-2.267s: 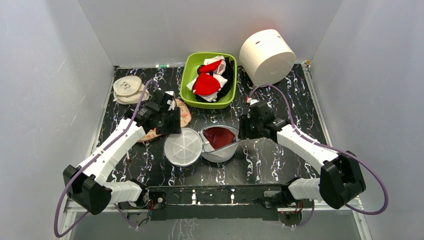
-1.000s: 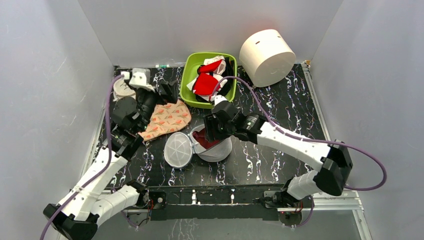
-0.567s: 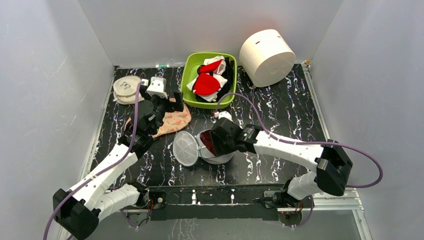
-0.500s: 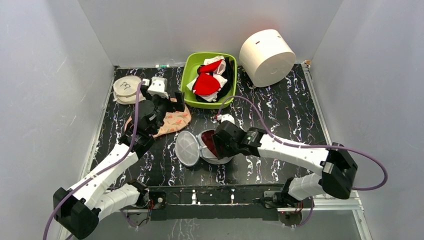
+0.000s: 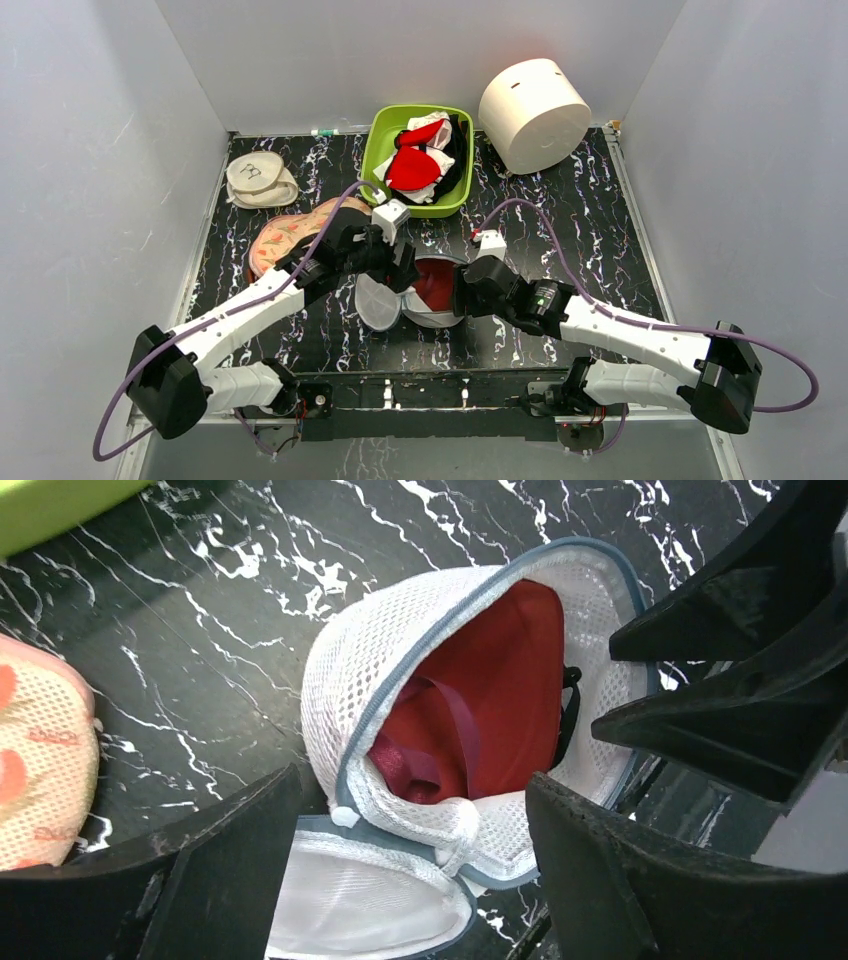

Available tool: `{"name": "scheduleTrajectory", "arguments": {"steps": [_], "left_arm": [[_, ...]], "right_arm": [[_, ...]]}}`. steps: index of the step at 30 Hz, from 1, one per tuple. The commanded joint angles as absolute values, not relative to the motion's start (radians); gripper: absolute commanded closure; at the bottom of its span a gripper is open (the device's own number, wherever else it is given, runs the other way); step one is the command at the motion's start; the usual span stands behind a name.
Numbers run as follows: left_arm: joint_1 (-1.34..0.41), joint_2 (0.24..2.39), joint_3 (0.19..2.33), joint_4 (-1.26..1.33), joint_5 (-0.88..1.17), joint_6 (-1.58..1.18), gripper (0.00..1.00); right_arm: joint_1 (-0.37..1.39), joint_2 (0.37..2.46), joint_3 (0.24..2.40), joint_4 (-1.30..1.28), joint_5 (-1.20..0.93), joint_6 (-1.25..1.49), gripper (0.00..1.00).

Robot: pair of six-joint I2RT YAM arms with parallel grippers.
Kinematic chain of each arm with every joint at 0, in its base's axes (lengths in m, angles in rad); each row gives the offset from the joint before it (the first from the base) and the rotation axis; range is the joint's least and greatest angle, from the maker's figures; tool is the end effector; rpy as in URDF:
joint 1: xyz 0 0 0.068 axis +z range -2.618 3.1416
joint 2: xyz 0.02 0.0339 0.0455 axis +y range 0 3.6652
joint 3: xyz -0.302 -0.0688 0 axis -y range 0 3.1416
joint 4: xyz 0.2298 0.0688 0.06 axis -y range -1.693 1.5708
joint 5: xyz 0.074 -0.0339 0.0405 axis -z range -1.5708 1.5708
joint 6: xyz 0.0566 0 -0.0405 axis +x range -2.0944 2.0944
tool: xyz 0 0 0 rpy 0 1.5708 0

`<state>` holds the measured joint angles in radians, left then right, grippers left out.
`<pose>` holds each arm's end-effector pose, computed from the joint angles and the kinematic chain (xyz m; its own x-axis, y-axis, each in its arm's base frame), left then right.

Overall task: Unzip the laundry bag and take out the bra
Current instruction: Pick up the bra from the laundry bag.

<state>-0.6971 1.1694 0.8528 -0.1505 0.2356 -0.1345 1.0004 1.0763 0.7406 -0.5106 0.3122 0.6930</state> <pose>0.1865 -0.1734 0.3189 -0.4473 0.2045 -0.8707 0.7307 0.6450 -0.2239 0.1216 0.1574 0.2645 -0.7526 -0.0472 -0.6568 -0.2734 0.9298 0.2465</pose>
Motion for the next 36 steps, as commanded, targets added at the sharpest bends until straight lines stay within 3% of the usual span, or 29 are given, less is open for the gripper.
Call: {"name": "scheduleTrajectory", "arguments": {"steps": [1,5,8,12,17,27,31,36], "left_arm": [[-0.699,1.200,0.840,-0.117,0.354,-0.179,0.28],[-0.701,1.243,0.851,-0.108,0.403,-0.186,0.52],[-0.701,1.259,0.859,-0.107,0.436,-0.195,0.67],[-0.701,1.269,0.867,-0.114,0.444,-0.192,0.76],[-0.701,1.260,0.864,-0.111,0.435,-0.190,0.80],[-0.701,1.260,0.864,-0.115,0.428,-0.192,0.84],[-0.701,1.256,0.863,-0.115,0.425,-0.190,0.84],[-0.701,1.258,0.865,-0.109,0.432,-0.193,0.85]], "right_arm": [[1.000,1.047,0.729,-0.448,0.367,0.739,0.50],[1.000,1.048,0.727,-0.429,0.409,0.778,0.51],[1.000,1.040,0.727,-0.430,0.505,0.882,0.45],[0.998,1.040,0.730,-0.438,0.589,0.970,0.43],[0.984,1.062,0.724,-0.396,0.595,0.963,0.42],[0.917,1.132,0.720,-0.349,0.528,0.928,0.55],[0.916,1.152,0.710,-0.377,0.523,0.944,0.47],[0.916,1.164,0.656,-0.250,0.435,0.958,0.47]]}}
